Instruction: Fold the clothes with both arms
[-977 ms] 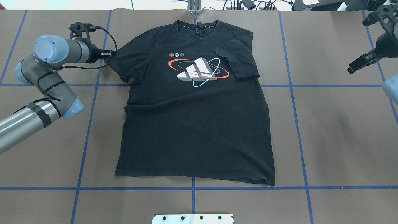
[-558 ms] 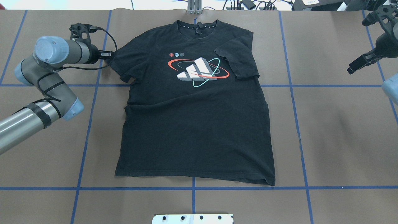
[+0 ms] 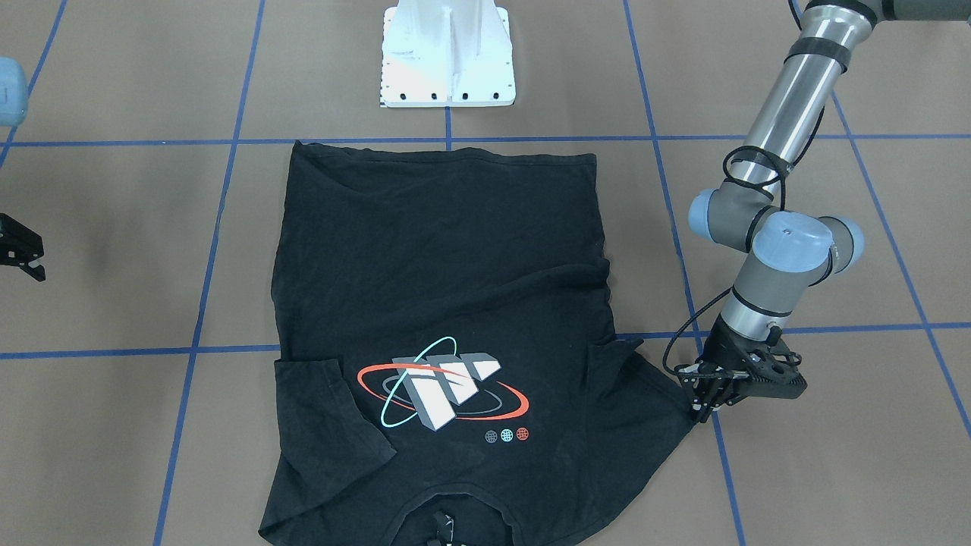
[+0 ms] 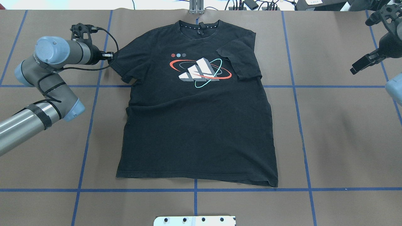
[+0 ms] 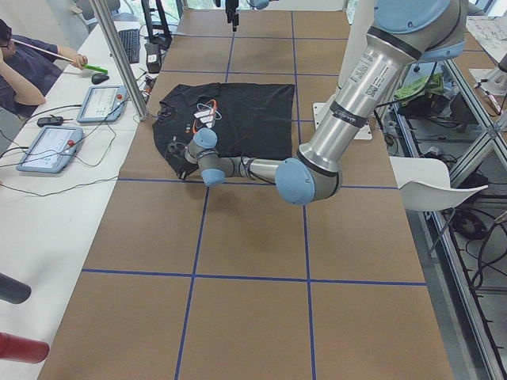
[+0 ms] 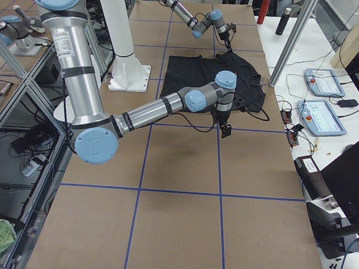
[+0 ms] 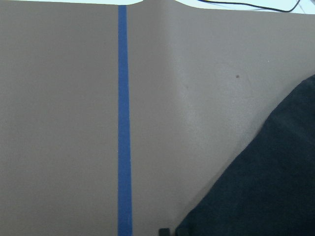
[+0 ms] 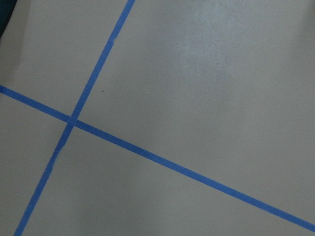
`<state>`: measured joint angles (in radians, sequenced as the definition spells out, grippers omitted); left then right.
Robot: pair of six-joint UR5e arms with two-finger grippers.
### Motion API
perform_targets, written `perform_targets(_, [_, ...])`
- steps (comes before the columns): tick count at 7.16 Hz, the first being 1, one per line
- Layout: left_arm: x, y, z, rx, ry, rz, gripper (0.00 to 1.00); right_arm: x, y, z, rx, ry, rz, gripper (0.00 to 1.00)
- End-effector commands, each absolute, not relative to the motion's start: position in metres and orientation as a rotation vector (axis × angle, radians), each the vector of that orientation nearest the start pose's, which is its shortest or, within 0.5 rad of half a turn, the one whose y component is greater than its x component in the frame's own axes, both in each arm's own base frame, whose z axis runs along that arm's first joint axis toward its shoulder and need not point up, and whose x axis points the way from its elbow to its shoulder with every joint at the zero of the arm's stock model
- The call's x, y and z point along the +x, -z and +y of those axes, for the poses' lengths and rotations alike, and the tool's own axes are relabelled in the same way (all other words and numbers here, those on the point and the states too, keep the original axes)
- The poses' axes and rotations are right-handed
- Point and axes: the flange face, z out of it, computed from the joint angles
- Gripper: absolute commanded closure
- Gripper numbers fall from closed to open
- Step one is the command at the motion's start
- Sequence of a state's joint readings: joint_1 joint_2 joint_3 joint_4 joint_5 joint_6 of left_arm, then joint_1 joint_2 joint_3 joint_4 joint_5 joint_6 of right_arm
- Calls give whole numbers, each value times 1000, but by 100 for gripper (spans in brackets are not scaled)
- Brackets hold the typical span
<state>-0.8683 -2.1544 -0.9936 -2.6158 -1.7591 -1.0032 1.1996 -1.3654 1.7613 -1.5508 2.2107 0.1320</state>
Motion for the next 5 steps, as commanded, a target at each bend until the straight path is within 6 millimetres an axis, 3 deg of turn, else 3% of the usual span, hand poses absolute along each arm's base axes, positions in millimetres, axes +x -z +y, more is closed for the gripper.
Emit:
perform_targets(1, [402, -475, -656, 563, 173, 903, 100, -139, -460, -560, 232, 358, -714, 0])
perform_targets(3, [385, -460, -675, 536, 191, 901, 100, -139, -459, -560, 232, 356, -715, 0])
perform_targets(5, [390, -412, -698, 513, 208, 914, 100, -139, -459, -560, 233, 353, -715, 0])
